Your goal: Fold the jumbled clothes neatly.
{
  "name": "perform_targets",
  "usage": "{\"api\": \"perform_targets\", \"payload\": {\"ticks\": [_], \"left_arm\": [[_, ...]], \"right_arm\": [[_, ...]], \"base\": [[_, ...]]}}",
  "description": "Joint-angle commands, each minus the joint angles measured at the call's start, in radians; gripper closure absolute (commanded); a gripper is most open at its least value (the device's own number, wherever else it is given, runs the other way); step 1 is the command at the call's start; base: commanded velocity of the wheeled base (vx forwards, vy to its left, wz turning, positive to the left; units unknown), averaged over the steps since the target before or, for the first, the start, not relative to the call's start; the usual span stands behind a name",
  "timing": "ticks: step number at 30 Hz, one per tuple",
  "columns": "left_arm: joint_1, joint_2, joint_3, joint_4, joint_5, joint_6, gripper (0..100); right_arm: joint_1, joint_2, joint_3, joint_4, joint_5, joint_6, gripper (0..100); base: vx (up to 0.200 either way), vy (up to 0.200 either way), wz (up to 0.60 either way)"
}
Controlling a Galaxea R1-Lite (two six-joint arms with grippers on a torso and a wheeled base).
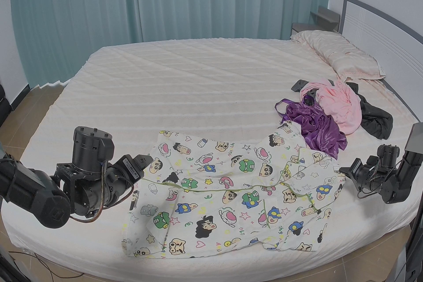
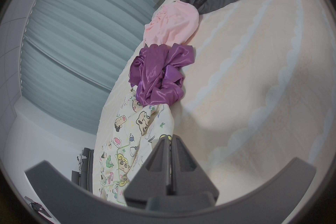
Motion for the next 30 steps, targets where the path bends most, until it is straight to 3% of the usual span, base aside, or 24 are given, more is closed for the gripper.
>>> {"api": "perform_targets", "payload": {"ticks": [1, 5, 6, 12, 16, 19, 23, 30], "left_arm": [[0.006, 0.037, -0.001, 0.0, 0.001, 0.001, 0], [0.01, 0.069, -0.001, 0.0, -0.001, 0.001, 0], [0.01, 0.069, -0.001, 0.0, -0.001, 0.001, 0], [-0.002, 0.108, 0.063, -0.002, -0.03, -0.021, 0], [-0.016, 0.124, 0.109, -0.01, -0.079, -0.097, 0], [-0.014, 0.143, 0.137, -0.033, -0.139, -0.153, 0], [-0.028, 0.161, 0.16, -0.062, -0.15, -0.157, 0], [-0.037, 0.216, 0.172, -0.091, -0.182, -0.199, 0]], "right_arm": [[-0.011, 0.008, -0.006, -0.001, 0.0, -0.002, 100], [-0.011, 0.009, -0.003, 0.001, 0.001, -0.003, 100], [-0.011, 0.009, -0.003, 0.001, 0.001, -0.003, 0], [0.003, -0.072, 0.048, -0.004, -0.032, -0.006, 0], [0.025, -0.121, 0.076, 0.005, -0.077, -0.005, 0], [0.086, -0.155, 0.137, 0.001, -0.132, 0.003, 0], [0.143, -0.193, 0.198, -0.014, -0.175, 0.006, 0], [0.15, -0.264, 0.229, -0.013, -0.18, 0.004, 0]], "base": [[0.0, 0.0, 0.0], [0.0, 0.0, 0.0], [0.0, 0.0, 0.0], [0.0, 0.0, 0.0], [0.0, 0.0, 0.0], [0.0, 0.0, 0.0], [0.0, 0.0, 0.0], [0.0, 0.0, 0.0]]}}
